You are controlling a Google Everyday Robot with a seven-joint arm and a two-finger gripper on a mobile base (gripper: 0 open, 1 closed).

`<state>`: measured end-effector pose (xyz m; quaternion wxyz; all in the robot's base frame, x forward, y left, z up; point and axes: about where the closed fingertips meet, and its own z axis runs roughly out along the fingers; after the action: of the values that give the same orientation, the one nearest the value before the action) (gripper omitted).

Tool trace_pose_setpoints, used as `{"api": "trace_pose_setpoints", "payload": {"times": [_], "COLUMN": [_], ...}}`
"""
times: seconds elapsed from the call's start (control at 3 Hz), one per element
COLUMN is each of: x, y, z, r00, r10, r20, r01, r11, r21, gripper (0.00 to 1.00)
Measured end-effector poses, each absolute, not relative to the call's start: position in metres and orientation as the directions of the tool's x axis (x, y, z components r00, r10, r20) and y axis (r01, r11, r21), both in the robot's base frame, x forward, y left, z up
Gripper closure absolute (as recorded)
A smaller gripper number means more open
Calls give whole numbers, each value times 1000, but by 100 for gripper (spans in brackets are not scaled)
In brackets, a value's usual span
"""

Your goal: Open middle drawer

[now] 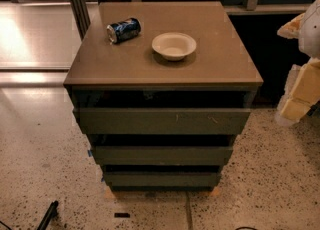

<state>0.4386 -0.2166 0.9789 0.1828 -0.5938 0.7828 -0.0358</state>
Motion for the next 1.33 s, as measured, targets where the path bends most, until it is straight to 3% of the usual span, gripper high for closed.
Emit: {"api": "trace_pose_setpoints", "payload": {"times": [0.67,1.33], "x": [405,396], "y": [-221,-212], "z": [919,846], "r00": [-388,-454], "r10": [-821,-761], "r20": [-419,-464], "r01": [-825,-793], "r11": [512,582], "r21": [-240,-177], "gripper": [0,0]}}
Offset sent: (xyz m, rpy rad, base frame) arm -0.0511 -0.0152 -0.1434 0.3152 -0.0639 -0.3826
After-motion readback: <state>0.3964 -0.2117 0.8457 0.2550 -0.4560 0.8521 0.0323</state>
